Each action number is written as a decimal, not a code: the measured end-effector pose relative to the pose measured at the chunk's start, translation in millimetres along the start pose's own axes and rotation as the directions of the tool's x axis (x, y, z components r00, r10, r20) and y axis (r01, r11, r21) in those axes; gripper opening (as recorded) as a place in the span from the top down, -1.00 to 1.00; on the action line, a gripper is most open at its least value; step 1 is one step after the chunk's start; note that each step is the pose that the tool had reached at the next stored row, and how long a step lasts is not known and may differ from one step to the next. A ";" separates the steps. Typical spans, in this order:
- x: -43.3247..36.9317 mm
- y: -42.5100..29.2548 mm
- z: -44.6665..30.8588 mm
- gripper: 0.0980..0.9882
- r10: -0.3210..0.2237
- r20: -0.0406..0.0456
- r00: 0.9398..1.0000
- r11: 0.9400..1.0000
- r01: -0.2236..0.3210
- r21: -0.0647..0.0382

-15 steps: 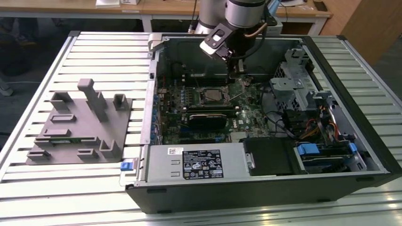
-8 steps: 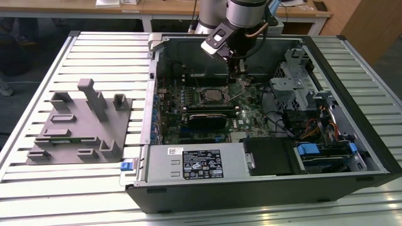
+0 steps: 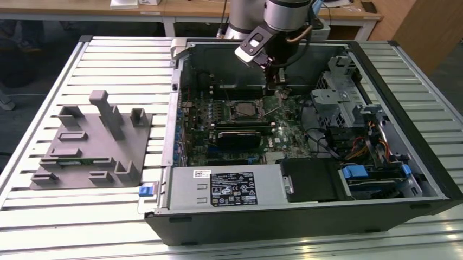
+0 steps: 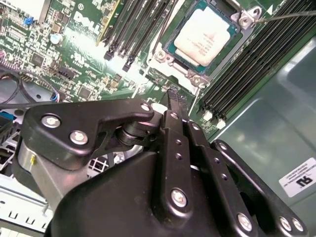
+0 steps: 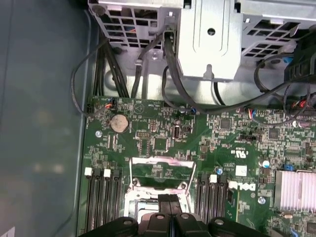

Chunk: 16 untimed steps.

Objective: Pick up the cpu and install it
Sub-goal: 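Close the cpu cover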

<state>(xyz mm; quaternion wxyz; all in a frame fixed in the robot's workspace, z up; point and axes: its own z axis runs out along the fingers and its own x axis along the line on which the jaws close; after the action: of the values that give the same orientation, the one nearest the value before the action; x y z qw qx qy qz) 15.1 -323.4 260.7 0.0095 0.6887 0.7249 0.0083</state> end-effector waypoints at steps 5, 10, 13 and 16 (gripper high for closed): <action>-0.2 3.5 0.1 0.98 0.000 0.000 1.000 1.000 0.000 0.000; -0.3 5.6 0.2 0.98 0.000 0.000 1.000 1.000 0.000 0.000; -0.4 7.4 0.2 0.98 0.000 0.000 1.000 1.000 0.000 0.000; -0.5 9.8 0.3 0.98 0.000 0.000 1.000 1.000 0.000 0.000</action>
<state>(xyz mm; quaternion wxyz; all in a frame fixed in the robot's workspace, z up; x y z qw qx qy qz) 25.0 -323.4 260.6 0.0095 0.6887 0.7249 0.0083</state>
